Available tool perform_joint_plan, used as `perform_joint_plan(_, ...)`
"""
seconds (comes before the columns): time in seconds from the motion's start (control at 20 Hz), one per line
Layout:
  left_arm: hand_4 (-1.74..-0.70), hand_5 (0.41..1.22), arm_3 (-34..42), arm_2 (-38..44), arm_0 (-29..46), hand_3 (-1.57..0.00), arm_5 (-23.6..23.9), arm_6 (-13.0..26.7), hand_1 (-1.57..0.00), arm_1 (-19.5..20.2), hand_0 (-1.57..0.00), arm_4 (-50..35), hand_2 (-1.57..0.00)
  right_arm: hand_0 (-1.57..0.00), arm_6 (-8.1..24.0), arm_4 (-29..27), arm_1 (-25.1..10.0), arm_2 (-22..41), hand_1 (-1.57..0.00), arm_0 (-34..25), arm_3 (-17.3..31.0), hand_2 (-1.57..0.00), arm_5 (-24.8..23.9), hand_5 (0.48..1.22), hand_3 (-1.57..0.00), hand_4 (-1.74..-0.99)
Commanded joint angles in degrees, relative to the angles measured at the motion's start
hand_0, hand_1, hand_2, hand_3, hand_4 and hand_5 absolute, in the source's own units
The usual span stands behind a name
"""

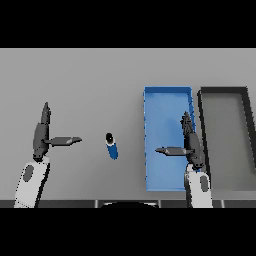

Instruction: Pick up the blue pipe and place it into the blue bin.

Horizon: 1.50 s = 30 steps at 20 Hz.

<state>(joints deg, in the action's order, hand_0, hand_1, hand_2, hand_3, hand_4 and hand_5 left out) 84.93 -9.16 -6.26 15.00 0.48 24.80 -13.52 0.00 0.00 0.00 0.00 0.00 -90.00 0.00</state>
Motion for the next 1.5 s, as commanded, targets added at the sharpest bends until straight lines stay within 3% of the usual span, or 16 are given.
perform_joint_plan(0.0,-0.97,0.593,-0.1,0.0,-0.1,0.0,0.0,-0.2,0.0,0.0,0.0,0.0,0.0,0.0,0.1,0.0,0.0,0.0,0.0,-0.1,0.1,0.0,-0.1,0.629,0.0,-1.205)
perform_joint_plan(0.25,-0.97,0.593,-0.8,0.0,-0.9,0.0,0.2,-0.5,0.0,-0.5,0.0,0.2,0.0,0.0,0.6,-0.1,-0.1,-0.5,0.0,-1.2,1.4,0.0,-0.1,0.629,0.0,-1.205)
perform_joint_plan(0.3,-0.97,0.593,-0.3,-1.4,1.0,0.0,-5.8,-4.4,0.0,3.3,0.0,0.5,0.0,0.0,-4.5,4.3,-3.7,1.2,0.0,0.6,-0.4,0.0,0.4,0.629,0.0,-1.205)
perform_joint_plan(0.35,-0.96,0.592,-1.4,-1.9,1.7,0.0,-9.5,-6.6,0.0,6.0,0.0,0.9,0.0,0.0,-7.7,7.0,-6.1,2.4,0.0,2.2,-2.3,0.0,0.8,0.628,0.0,-1.201)
perform_joint_plan(0.4,-0.96,0.59,-2.3,-2.3,1.6,0.0,-12.0,-7.8,0.0,7.5,0.0,1.2,0.0,0.0,-8.2,8.6,-7.3,3.1,0.0,3.4,-4.0,0.0,0.8,0.627,0.0,-1.197)
perform_joint_plan(0.7,-0.97,0.594,-2.8,-3.4,2.2,0.0,-18.7,-11.3,0.0,9.7,0.0,-0.1,0.0,0.0,-5.9,10.2,-8.1,4.7,0.0,5.2,-6.8,0.0,1.4,0.621,0.0,-1.197)
perform_joint_plan(0.85,-1.01,0.561,2.1,-5.2,5.0,0.0,-23.4,-11.1,0.0,13.3,0.0,-0.9,0.0,0.0,-5.2,10.7,-8.1,5.1,0.0,4.3,-6.4,0.0,1.5,0.617,0.0,-1.18)
perform_joint_plan(1.05,-1.1,0.51,6.5,-10.8,6.7,0.0,-27.1,-8.3,0.0,12.4,0.0,0.2,0.0,0.0,-5.4,11.0,-7.9,5.3,0.0,4.5,-6.0,0.0,1.4,0.616,0.0,-1.173)
perform_joint_plan(1.25,-1.14,0.464,8.4,-15.3,5.3,0.0,-26.9,-4.0,0.0,9.6,0.0,3.6,0.0,0.0,-3.8,10.3,-8.6,4.7,0.0,4.7,-7.0,0.0,1.9,0.619,0.0,-1.189)
perform_joint_plan(1.45,-1.15,0.451,6.7,-18.5,4.7,0.0,-26.5,-3.9,0.0,5.5,0.0,6.2,0.0,0.0,-4.6,9.8,-8.2,4.5,0.0,3.9,-6.1,0.0,1.9,0.625,0.0,-1.213)
